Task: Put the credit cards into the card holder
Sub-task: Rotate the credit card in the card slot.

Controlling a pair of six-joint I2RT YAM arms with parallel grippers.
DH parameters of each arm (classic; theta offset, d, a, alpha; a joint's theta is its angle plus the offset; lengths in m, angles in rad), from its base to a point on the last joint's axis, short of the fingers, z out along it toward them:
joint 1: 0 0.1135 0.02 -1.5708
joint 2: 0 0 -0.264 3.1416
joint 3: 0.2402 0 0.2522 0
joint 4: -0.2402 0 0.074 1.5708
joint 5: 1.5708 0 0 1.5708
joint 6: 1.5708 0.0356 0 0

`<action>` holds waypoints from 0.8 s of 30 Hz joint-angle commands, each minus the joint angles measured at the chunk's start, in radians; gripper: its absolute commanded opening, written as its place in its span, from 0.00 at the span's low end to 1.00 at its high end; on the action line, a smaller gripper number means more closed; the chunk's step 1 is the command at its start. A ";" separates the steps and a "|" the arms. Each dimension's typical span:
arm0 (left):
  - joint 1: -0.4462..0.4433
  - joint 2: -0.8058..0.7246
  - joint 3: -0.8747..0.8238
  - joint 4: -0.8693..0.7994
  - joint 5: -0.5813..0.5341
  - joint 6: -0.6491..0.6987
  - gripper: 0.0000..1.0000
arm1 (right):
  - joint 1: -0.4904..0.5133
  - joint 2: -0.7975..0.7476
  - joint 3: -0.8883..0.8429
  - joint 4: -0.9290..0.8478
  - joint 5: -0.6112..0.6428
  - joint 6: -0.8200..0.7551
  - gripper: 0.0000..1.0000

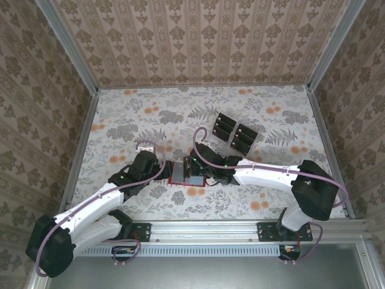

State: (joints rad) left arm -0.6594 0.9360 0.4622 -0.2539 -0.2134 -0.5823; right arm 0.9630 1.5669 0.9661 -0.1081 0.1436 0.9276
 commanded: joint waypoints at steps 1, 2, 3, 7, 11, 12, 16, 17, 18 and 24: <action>0.006 0.000 -0.014 0.010 -0.018 -0.009 1.00 | 0.003 0.015 -0.027 0.033 0.053 0.054 0.00; 0.007 0.002 -0.013 0.010 -0.017 -0.008 1.00 | 0.003 0.019 -0.036 0.036 0.053 0.057 0.00; 0.006 0.004 -0.013 0.011 -0.015 -0.007 1.00 | 0.003 0.023 -0.044 0.042 0.054 0.060 0.00; 0.006 0.010 -0.014 0.015 -0.015 -0.010 1.00 | 0.001 0.038 -0.075 0.064 0.056 0.069 0.00; 0.006 0.015 -0.013 0.015 -0.011 -0.010 1.00 | -0.009 0.051 -0.102 0.072 0.054 0.070 0.00; 0.006 0.015 -0.013 0.015 -0.011 -0.011 1.00 | -0.013 0.051 -0.107 0.073 0.051 0.068 0.00; 0.006 0.015 -0.013 0.013 -0.010 -0.011 1.00 | -0.035 0.046 -0.131 0.077 0.035 0.052 0.00; 0.006 0.016 -0.013 0.013 -0.008 -0.012 1.00 | -0.043 0.042 -0.134 0.078 0.030 0.043 0.00; 0.006 0.016 -0.013 0.013 -0.005 -0.013 1.00 | -0.050 0.040 -0.138 0.075 0.024 0.036 0.00; 0.004 0.021 -0.012 0.021 0.012 -0.014 1.00 | -0.102 0.022 -0.149 0.053 -0.006 -0.020 0.00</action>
State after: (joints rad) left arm -0.6594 0.9497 0.4576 -0.2390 -0.2119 -0.5827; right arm 0.8818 1.6043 0.8341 -0.0410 0.1566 0.9466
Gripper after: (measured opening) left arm 0.997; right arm 0.043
